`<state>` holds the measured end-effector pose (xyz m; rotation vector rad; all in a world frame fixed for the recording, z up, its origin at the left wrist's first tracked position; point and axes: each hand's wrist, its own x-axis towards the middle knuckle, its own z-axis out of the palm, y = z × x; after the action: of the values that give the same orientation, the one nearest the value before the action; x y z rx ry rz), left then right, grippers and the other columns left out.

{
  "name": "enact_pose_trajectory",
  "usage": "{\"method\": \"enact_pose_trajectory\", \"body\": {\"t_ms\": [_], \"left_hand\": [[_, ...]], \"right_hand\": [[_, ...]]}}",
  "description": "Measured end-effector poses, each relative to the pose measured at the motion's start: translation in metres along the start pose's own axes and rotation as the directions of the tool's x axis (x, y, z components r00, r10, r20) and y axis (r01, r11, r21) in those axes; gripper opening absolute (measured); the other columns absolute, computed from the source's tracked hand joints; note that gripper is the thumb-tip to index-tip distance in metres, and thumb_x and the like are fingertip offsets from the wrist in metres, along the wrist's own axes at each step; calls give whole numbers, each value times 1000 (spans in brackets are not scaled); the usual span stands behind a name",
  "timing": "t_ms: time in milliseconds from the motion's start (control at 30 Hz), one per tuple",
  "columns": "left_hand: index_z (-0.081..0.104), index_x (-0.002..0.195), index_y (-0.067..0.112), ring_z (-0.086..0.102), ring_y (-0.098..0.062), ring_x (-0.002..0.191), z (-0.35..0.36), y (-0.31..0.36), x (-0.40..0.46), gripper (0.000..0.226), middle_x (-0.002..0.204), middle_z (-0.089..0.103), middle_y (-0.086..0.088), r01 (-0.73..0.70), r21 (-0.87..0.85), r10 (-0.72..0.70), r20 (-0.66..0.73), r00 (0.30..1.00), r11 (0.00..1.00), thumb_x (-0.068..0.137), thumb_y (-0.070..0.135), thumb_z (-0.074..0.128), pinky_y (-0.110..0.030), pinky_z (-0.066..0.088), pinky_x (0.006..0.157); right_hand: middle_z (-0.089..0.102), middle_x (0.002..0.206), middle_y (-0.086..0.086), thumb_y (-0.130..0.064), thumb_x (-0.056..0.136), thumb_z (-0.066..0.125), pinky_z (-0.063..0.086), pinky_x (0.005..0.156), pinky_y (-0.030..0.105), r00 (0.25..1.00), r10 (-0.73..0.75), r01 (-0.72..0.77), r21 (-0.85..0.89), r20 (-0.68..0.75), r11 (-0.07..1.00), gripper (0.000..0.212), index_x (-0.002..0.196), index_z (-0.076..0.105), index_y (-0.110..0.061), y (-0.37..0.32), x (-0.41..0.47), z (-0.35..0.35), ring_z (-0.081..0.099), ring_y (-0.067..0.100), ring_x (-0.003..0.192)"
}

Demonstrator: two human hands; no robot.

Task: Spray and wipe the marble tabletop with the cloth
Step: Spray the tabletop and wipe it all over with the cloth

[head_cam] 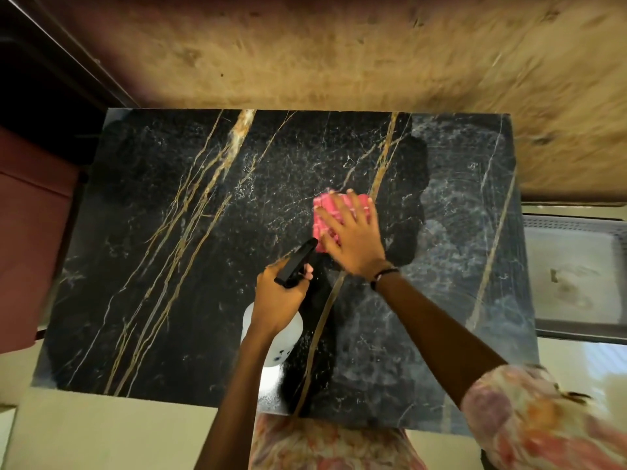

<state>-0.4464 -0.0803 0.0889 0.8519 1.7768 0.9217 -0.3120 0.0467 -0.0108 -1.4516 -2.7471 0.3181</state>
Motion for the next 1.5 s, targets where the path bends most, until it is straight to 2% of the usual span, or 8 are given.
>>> {"method": "enact_pose_trajectory", "body": {"t_ms": [100, 200, 533, 700, 800, 1133, 1300, 1500], "left_hand": [[67, 68, 29, 52, -2, 52, 1, -4, -10, 31, 58, 63, 9, 8, 5, -8, -1, 1000, 1000, 79, 0, 62, -10, 39, 53], [69, 73, 19, 60, -13, 65, 4, -8, -17, 21, 72, 69, -8, 39, 2, -39, -5, 999, 999, 80, 1, 62, -18, 45, 64], [69, 75, 20, 57, 3, 57, 11, -13, -43, 28, 74, 68, 1, 23, -21, -24, -33, 999, 1000, 79, -6, 59, -6, 42, 57], [67, 70, 18, 50, -8, 53, 10, -25, -57, 22, 58, 63, -1, 51, 15, -51, -25, 998, 999, 78, -1, 61, -19, 40, 54], [69, 76, 15, 60, -20, 68, 12, -28, -65, 16, 73, 69, -12, 52, 21, -52, -7, 999, 998, 79, 1, 61, -29, 46, 65], [70, 76, 25, 67, -11, 81, -2, -41, -89, 23, 81, 72, -3, 55, -23, -55, 8, 998, 998, 80, 3, 64, -18, 49, 76], [69, 80, 14, 63, -30, 74, -12, -54, -102, 14, 79, 68, -18, 61, 18, -61, 41, 997, 998, 79, 1, 62, -39, 51, 73], [70, 75, 28, 68, -12, 81, -26, -67, -124, 27, 80, 72, -3, 94, -36, -93, 21, 995, 995, 80, 2, 63, -12, 49, 71]], "right_hand": [[27, 158, 5, -49, 97, 32, 12, 118, 59, 973, -229, 228, 52, 2, 972, 55, 148, 31, -28, -24, -50, 10, 19, 33, 147], [27, 158, 2, -56, 97, 27, 5, 121, 54, 960, -279, 277, 33, 41, 960, 55, 147, 32, -35, 3, -105, 14, 18, 28, 148], [26, 159, 3, -56, 94, 20, 7, 118, 59, 996, 92, -93, 27, 19, 995, 59, 147, 35, -33, 17, -56, -7, 15, 32, 148], [29, 158, 5, -49, 98, 27, 10, 119, 58, 974, -223, 222, 29, 45, 975, 54, 147, 33, -28, -32, -97, 14, 19, 32, 147], [27, 158, 1, -55, 98, 25, 5, 121, 53, 948, -308, 307, 22, 74, 951, 54, 148, 30, -34, -9, -153, 20, 15, 27, 149], [25, 159, 4, -54, 96, 23, 7, 119, 59, 997, 59, -58, -15, 45, 998, 57, 149, 30, -32, 4, -118, 2, 15, 32, 148], [26, 159, 7, -49, 97, 27, 14, 117, 61, 977, -210, 209, 13, 47, 978, 56, 148, 28, -27, -61, -150, 23, 19, 36, 147], [31, 156, 4, -54, 96, 32, 11, 118, 56, 949, -304, 306, -8, 81, 952, 55, 147, 33, -35, -22, -245, 24, 18, 31, 147]]}}
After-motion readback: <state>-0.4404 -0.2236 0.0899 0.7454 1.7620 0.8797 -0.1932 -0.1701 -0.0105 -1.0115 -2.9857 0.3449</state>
